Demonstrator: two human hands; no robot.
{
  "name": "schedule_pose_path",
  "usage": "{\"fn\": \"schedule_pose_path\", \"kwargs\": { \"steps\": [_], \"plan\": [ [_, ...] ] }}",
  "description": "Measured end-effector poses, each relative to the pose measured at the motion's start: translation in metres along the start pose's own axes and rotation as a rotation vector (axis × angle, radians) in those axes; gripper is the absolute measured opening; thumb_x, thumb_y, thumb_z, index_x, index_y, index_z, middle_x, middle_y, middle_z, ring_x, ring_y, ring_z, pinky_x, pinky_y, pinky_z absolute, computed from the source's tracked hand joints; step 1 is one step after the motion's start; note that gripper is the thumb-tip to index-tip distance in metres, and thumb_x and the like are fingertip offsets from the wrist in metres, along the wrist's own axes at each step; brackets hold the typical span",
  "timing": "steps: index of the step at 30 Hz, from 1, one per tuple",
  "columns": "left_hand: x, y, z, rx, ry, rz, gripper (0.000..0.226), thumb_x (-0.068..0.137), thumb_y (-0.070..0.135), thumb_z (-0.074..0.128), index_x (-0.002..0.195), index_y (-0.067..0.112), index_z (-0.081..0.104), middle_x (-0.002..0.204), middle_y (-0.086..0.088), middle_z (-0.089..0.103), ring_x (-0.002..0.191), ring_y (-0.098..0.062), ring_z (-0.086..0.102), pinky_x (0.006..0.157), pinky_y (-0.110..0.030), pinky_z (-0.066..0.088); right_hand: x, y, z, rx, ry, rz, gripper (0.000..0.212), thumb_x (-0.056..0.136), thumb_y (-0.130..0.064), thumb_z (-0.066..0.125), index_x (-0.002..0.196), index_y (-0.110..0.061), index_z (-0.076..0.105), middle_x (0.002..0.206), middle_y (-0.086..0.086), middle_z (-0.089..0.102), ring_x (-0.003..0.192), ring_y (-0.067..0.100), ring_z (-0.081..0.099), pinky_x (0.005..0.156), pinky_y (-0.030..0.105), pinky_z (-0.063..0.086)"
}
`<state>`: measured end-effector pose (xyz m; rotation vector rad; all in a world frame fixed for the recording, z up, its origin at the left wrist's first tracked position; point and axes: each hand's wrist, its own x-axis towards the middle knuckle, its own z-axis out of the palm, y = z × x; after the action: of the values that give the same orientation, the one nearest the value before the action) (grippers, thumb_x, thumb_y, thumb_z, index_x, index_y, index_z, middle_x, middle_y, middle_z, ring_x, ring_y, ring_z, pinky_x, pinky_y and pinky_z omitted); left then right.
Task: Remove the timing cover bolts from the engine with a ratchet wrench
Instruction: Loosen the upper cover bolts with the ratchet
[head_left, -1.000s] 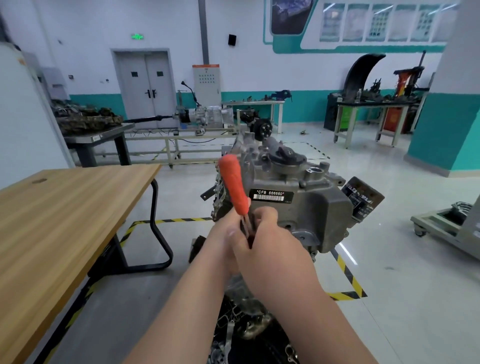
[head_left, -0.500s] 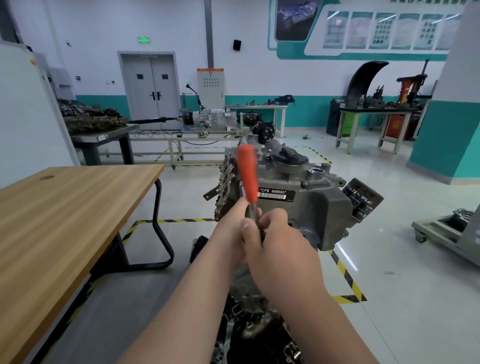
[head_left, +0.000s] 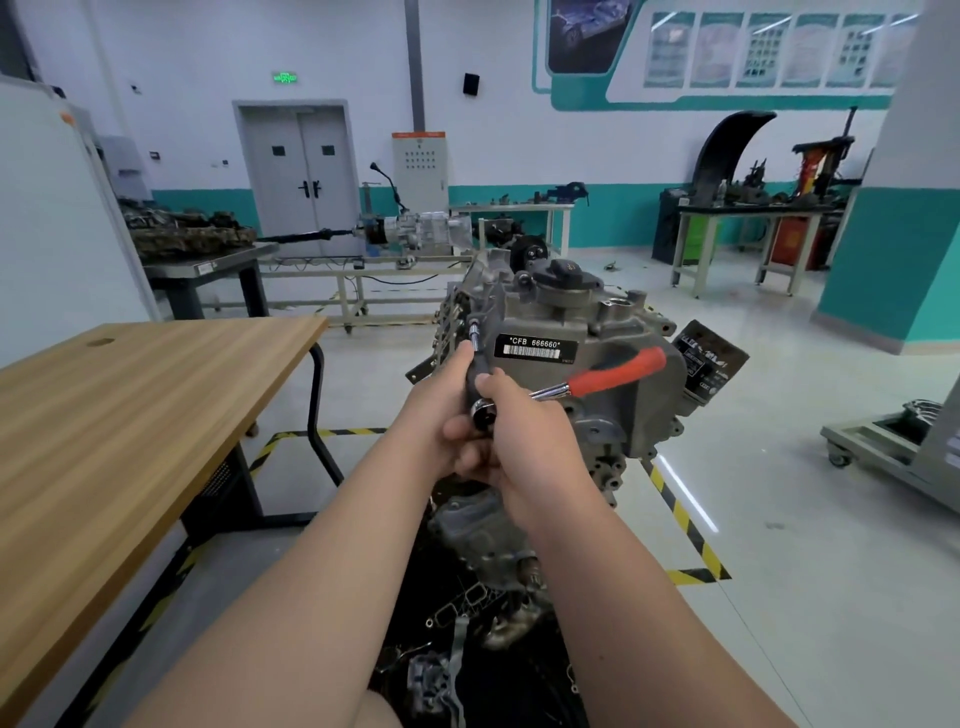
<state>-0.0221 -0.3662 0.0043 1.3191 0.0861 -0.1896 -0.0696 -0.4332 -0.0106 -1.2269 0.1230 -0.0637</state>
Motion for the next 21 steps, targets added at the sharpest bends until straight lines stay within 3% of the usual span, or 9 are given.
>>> {"fn": "schedule_pose_path", "kwargs": {
  "steps": [4, 9, 14, 18, 21],
  "plan": [
    [0.006, 0.002, -0.001, 0.047, 0.021, 0.016, 0.044, 0.1, 0.04, 0.046, 0.066, 0.014, 0.039, 0.029, 0.008, 0.036, 0.022, -0.006, 0.033, 0.029, -0.012, 0.024, -0.004, -0.003, -0.007, 0.077, 0.03, -0.01, 0.016, 0.092, -0.019, 0.053, 0.096, -0.005, 0.061, 0.052, 0.008, 0.061, 0.035, 0.017, 0.04, 0.043, 0.024, 0.042],
    [0.023, 0.001, -0.001, -0.003, 0.048, -0.044, 0.039, 0.101, 0.04, 0.044, 0.07, 0.017, 0.048, 0.045, 0.008, 0.03, 0.033, -0.008, 0.023, 0.034, -0.015, 0.021, -0.018, 0.003, -0.025, 0.037, 0.033, -0.088, 0.011, 0.091, -0.017, 0.051, 0.083, -0.013, 0.057, 0.053, 0.009, 0.061, 0.036, 0.019, 0.04, 0.05, 0.032, 0.04],
    [0.031, 0.002, 0.007, -0.122, 0.054, -0.059, 0.031, 0.101, 0.023, 0.035, 0.079, 0.011, 0.054, 0.055, 0.005, 0.034, 0.032, -0.006, 0.024, 0.031, -0.015, 0.017, -0.029, -0.003, -0.052, -0.06, 0.01, -0.18, 0.018, 0.091, -0.015, 0.051, 0.1, -0.021, 0.065, 0.053, 0.011, 0.061, 0.037, 0.019, 0.042, 0.044, 0.026, 0.039],
    [0.027, 0.014, 0.023, -0.346, -0.106, -0.051, 0.032, 0.091, 0.005, 0.027, 0.095, 0.005, 0.059, 0.067, -0.002, 0.047, 0.047, -0.009, 0.04, 0.039, -0.016, 0.036, -0.038, -0.009, -0.082, -0.145, -0.019, -0.244, 0.034, 0.091, -0.013, 0.051, 0.089, -0.037, 0.074, 0.052, 0.013, 0.06, 0.037, 0.018, 0.043, 0.039, 0.024, 0.038],
    [0.028, 0.014, 0.035, -0.379, -0.134, -0.029, 0.035, 0.097, 0.002, 0.028, 0.096, 0.005, 0.063, 0.071, -0.003, 0.057, 0.055, -0.01, 0.05, 0.044, -0.018, 0.046, -0.038, -0.011, -0.11, -0.134, 0.002, -0.254, 0.033, 0.089, -0.013, 0.05, 0.097, -0.034, 0.075, 0.05, 0.016, 0.057, 0.037, 0.02, 0.043, 0.038, 0.025, 0.038]
  ]
}}
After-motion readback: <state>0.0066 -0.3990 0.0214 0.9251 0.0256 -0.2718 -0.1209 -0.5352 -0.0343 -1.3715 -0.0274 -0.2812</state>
